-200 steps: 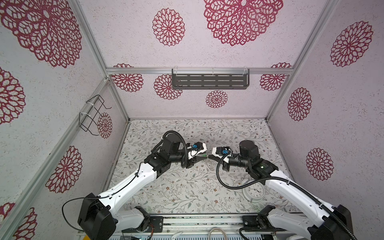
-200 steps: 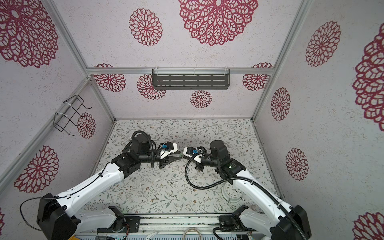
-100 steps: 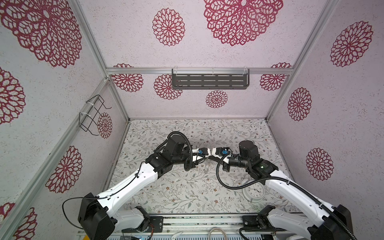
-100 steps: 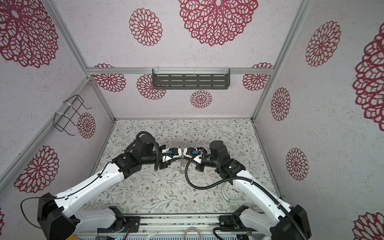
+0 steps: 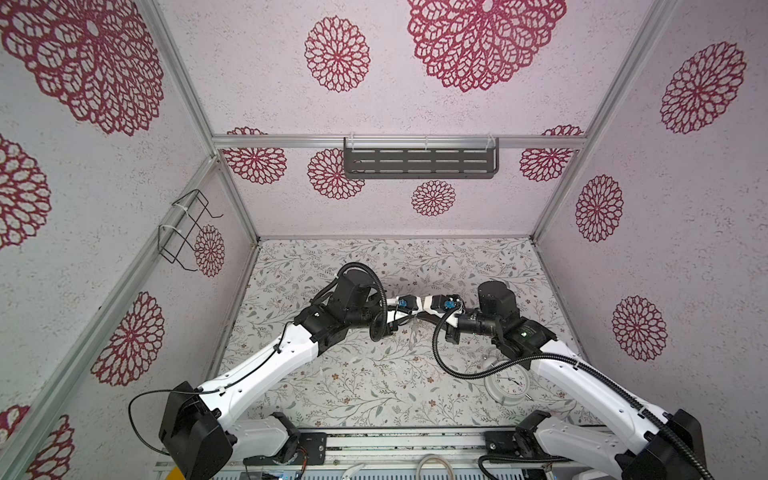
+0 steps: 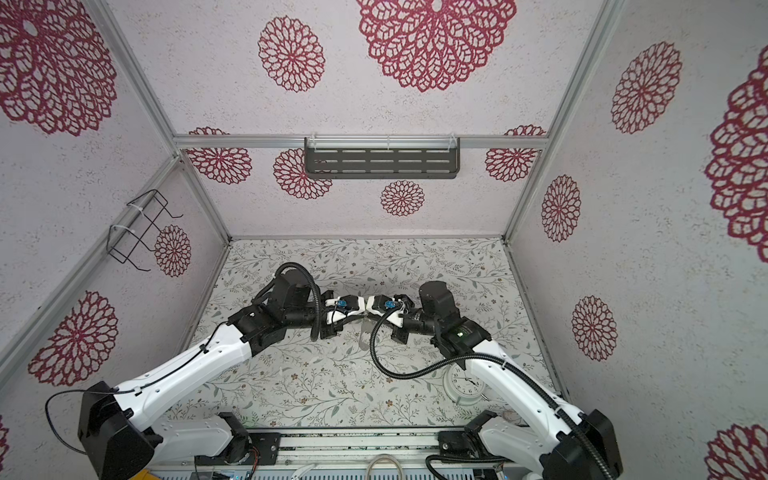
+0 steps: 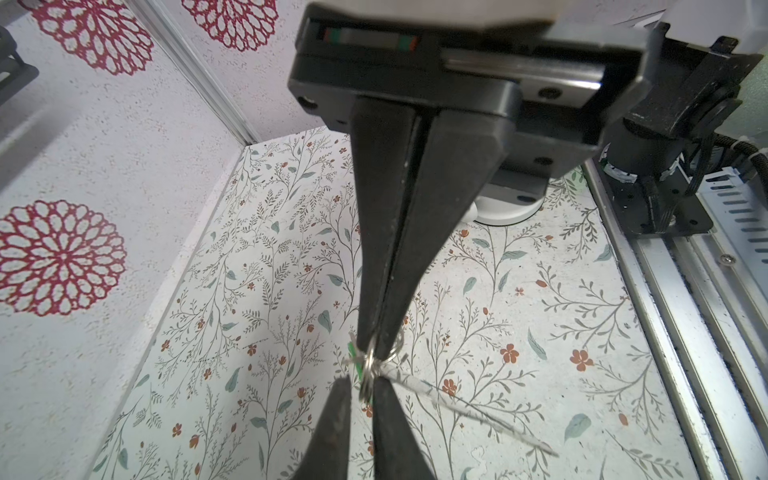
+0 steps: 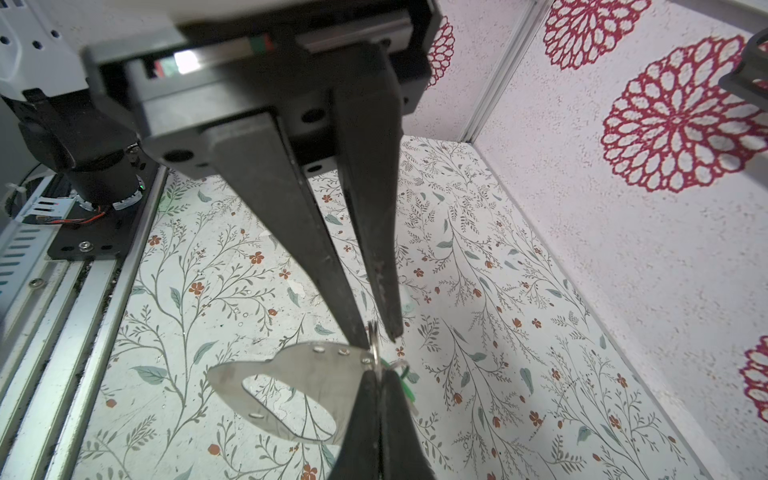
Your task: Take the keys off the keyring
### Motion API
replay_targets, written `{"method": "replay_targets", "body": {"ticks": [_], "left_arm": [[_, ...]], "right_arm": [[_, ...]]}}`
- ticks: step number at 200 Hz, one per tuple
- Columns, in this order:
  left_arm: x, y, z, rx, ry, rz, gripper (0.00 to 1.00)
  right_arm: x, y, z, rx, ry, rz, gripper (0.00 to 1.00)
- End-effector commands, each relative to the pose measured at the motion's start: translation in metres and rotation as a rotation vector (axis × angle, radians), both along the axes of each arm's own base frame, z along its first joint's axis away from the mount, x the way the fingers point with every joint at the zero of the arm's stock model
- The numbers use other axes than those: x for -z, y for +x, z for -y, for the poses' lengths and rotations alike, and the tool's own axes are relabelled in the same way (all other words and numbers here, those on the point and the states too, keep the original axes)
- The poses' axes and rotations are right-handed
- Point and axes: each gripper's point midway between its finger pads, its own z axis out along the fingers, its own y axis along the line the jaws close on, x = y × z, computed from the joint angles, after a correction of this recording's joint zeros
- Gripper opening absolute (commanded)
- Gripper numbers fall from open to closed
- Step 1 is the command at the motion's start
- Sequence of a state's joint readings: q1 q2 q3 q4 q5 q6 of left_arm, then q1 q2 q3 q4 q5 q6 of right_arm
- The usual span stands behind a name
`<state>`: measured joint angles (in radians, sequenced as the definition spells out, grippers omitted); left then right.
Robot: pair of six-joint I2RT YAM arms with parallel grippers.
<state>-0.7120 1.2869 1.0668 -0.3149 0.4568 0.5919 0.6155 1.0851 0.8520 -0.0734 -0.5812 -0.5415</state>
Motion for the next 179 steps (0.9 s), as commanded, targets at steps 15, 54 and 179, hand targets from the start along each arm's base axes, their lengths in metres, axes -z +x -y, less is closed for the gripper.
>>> {"method": "replay_targets", "body": {"ticks": [15,54,179], "left_arm": [[-0.013,-0.003,0.008,0.035,-0.038,0.01,0.07],[-0.012,-0.003,0.009,0.031,-0.046,-0.008,0.0],[-0.028,-0.005,0.01,0.086,-0.167,-0.117,0.0]], "right_arm": [[-0.014,-0.004,-0.004,-0.036,0.029,0.043,0.0],[-0.012,-0.001,-0.002,-0.021,0.02,0.048,0.05],[0.007,0.025,0.036,0.237,-0.072,0.213,0.37]]}}
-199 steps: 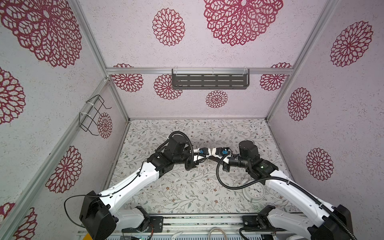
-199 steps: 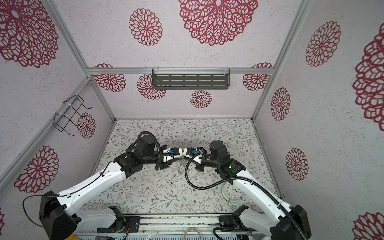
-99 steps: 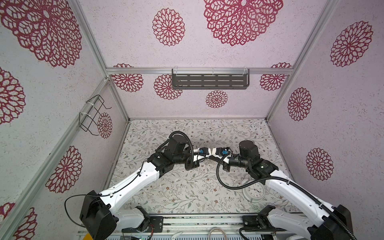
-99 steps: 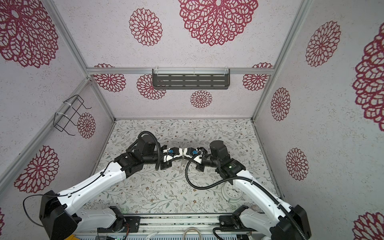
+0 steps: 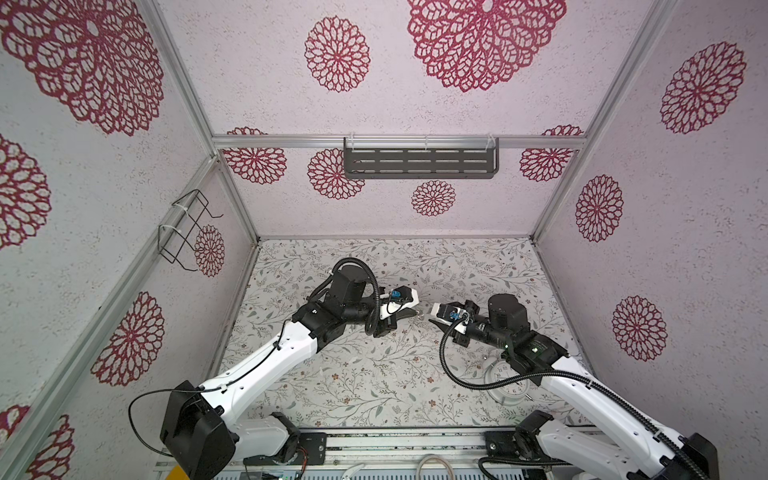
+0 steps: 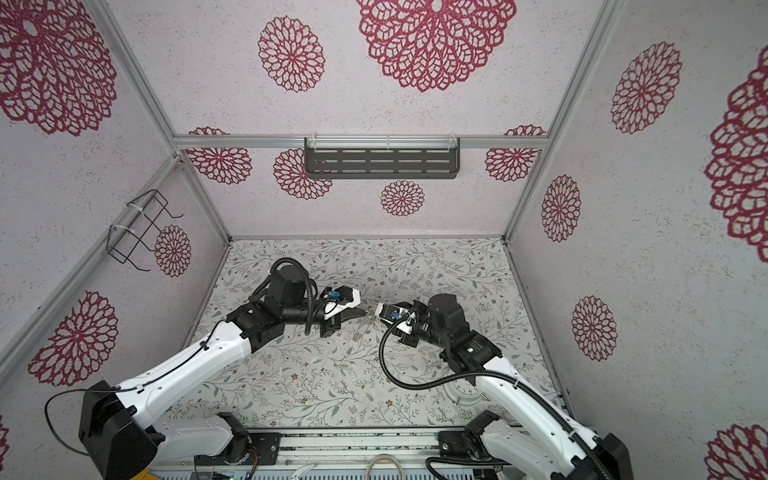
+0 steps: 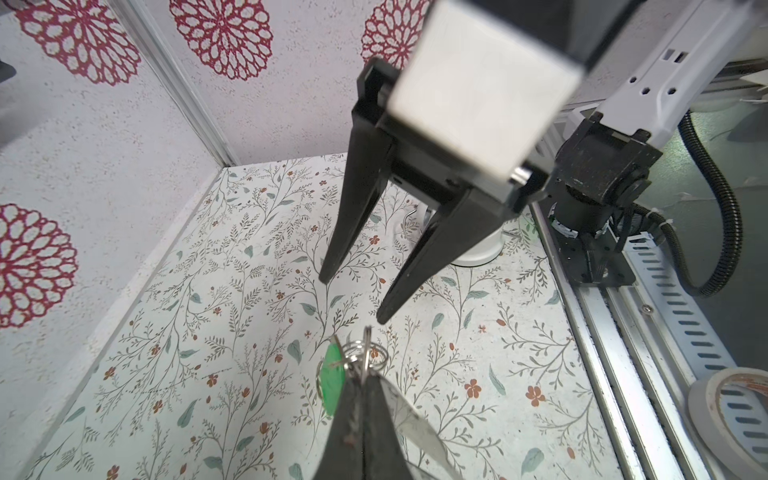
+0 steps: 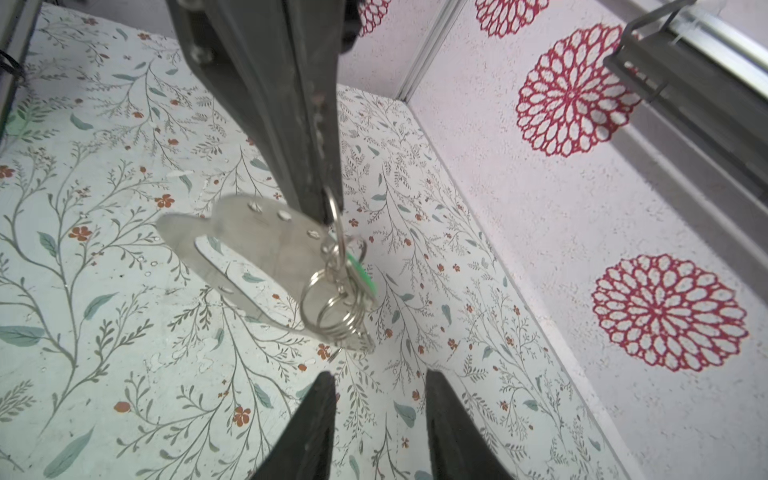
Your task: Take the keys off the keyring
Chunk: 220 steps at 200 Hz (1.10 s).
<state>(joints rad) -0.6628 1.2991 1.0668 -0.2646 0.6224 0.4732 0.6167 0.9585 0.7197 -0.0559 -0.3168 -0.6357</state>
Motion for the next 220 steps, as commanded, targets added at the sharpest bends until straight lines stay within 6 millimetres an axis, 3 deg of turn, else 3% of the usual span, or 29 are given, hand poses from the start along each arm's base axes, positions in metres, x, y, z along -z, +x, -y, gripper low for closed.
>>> {"method": "replay_targets", "body": {"ticks": [1,45,105,130,164,220], "left_arm": [[-0.015,0.0,0.007,0.038,-0.053,0.01,0.0],[-0.016,-0.001,0.009,0.054,-0.058,-0.003,0.0],[-0.009,-0.005,0.011,0.094,-0.011,-0.014,0.0],[-0.002,-0.008,0.01,0.124,0.034,-0.029,0.0],[0.005,-0.014,0.007,0.166,0.094,-0.058,0.0],[0.012,-0.021,0.0,0.185,0.153,-0.065,0.0]], "right_arm": [[-0.017,0.009,-0.003,0.021,0.041,0.07,0.37],[-0.015,0.009,-0.008,-0.008,0.044,0.07,0.33],[-0.015,0.01,0.008,0.027,-0.007,0.103,0.29],[-0.026,0.001,0.003,-0.045,0.054,0.069,0.29],[-0.024,-0.012,-0.009,-0.142,0.086,-0.022,0.27],[-0.015,-0.01,-0.008,-0.136,0.073,-0.045,0.24]]}}
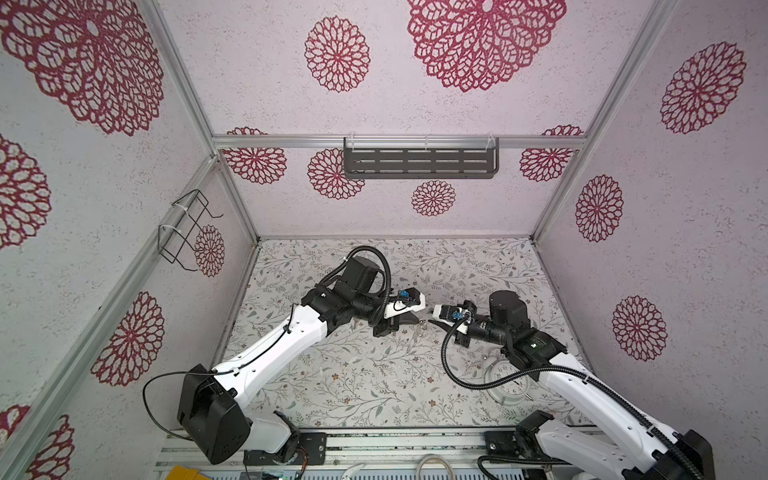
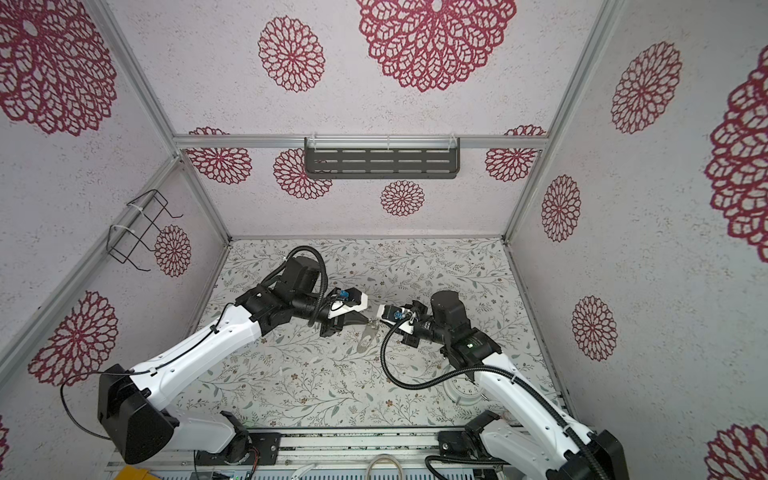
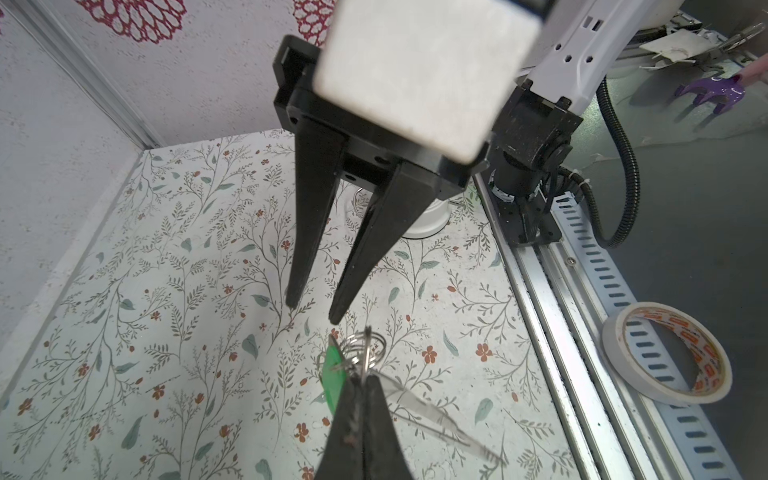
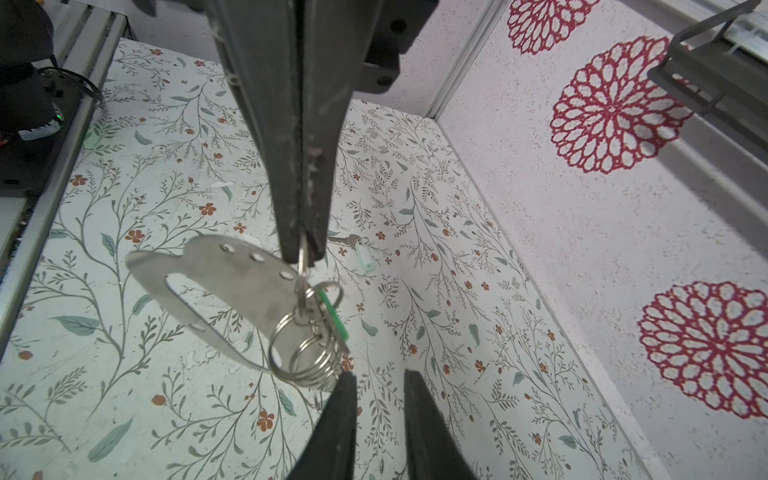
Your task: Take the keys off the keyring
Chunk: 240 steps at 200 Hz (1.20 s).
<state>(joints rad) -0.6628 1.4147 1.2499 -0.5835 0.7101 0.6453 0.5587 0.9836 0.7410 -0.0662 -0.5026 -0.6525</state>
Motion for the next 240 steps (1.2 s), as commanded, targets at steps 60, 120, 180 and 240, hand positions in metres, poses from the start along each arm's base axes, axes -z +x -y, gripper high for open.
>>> {"method": "replay_targets", "body": {"ticks": [60,120,180,240], "left_arm": [[0.004,-0.013,-0.007,0.055,0.041,0.007,0.0],[0.006,-0.018,-0.007,0.067,0.053,0.01,0.0],[0.006,-0.019,-0.006,0.072,0.056,0.012,0.0],[0.005,-0.019,-0.004,0.073,0.055,0.015,0.0]], "right_arm": [[-0.014,-0.015,-0.018,-0.135,0.053,-0.102,0.22],[-0.007,-0.025,-0.026,-0.208,0.05,-0.19,0.22],[-0.002,-0.029,-0.033,-0.229,0.064,-0.231,0.25],[0.007,-0.032,-0.038,-0.244,0.07,-0.262,0.17]]}}
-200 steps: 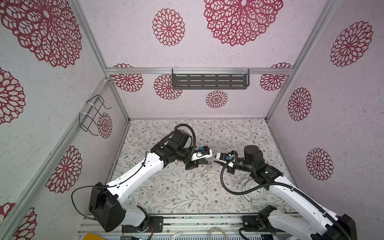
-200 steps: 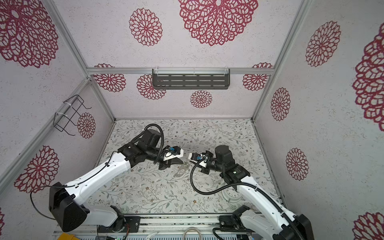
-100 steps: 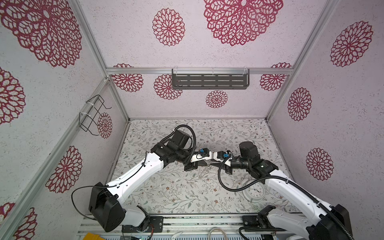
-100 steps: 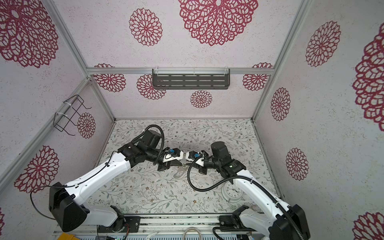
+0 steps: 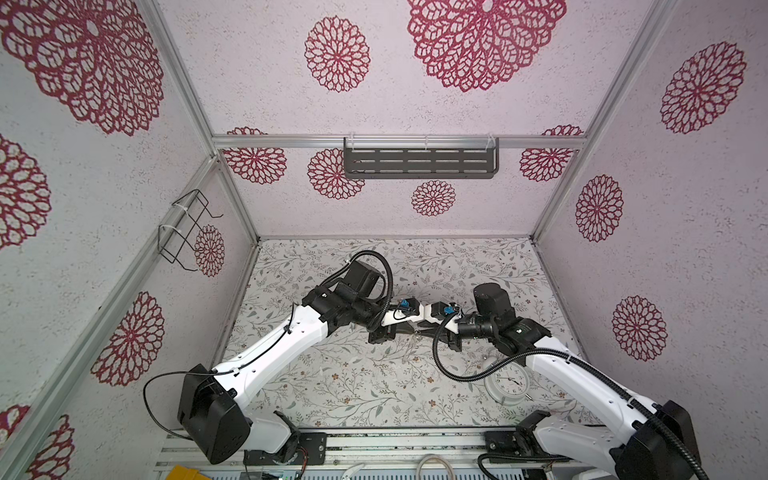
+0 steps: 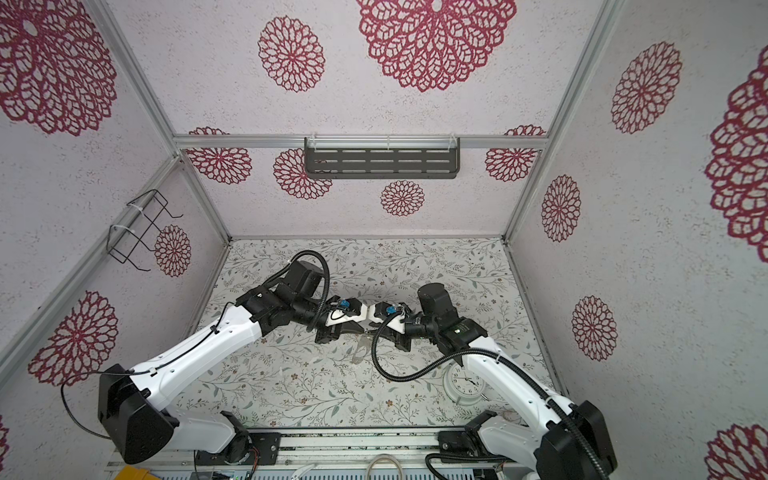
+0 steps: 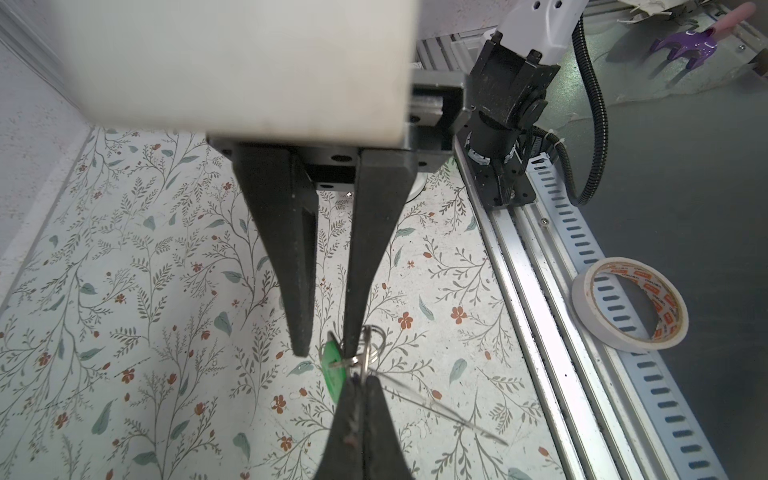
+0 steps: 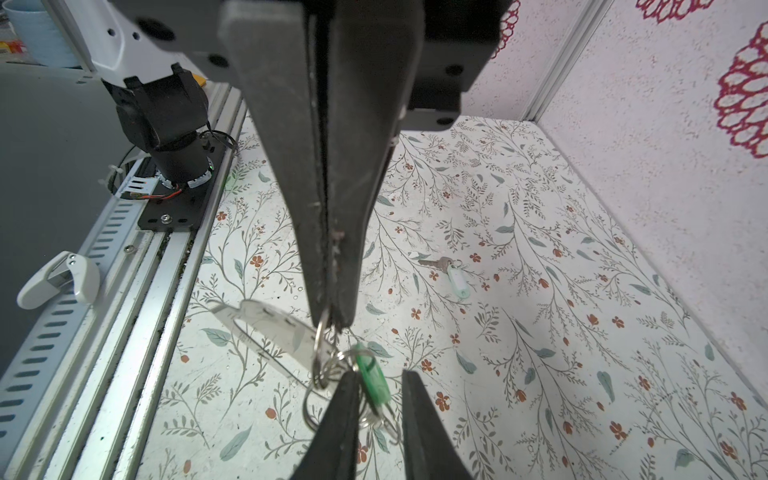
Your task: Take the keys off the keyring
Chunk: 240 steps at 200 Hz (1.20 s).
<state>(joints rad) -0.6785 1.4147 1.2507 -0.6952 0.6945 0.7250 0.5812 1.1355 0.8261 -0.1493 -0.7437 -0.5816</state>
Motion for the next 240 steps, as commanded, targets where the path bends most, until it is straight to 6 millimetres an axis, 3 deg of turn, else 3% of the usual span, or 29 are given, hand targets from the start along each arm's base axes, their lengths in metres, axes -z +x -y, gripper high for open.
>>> {"method": "replay_targets", "body": {"ticks": [1,60,111,172,202,240], "left_arm": [[-0.012,-0.003,0.004,0.025,-0.025,0.027,0.0],[-0.008,-0.001,0.002,0.009,-0.008,0.028,0.0],[-0.002,0.009,-0.002,-0.047,0.022,0.029,0.0],[-0.001,0.022,-0.001,-0.085,0.05,0.028,0.0],[-0.004,0.021,0.002,-0.055,0.053,0.024,0.0],[-0.011,0.012,0.007,-0.002,0.025,-0.009,0.0]], "right_arm": [[-0.007,-0.006,-0.005,-0.032,0.037,-0.015,0.17],[-0.004,0.0,0.0,0.016,0.023,0.036,0.0],[-0.013,0.018,0.016,0.172,0.028,0.166,0.0],[-0.013,0.02,0.025,0.26,0.033,0.196,0.0],[-0.002,0.028,0.036,0.333,0.003,0.237,0.27],[0.01,0.042,0.038,0.38,0.001,0.297,0.41]]}}
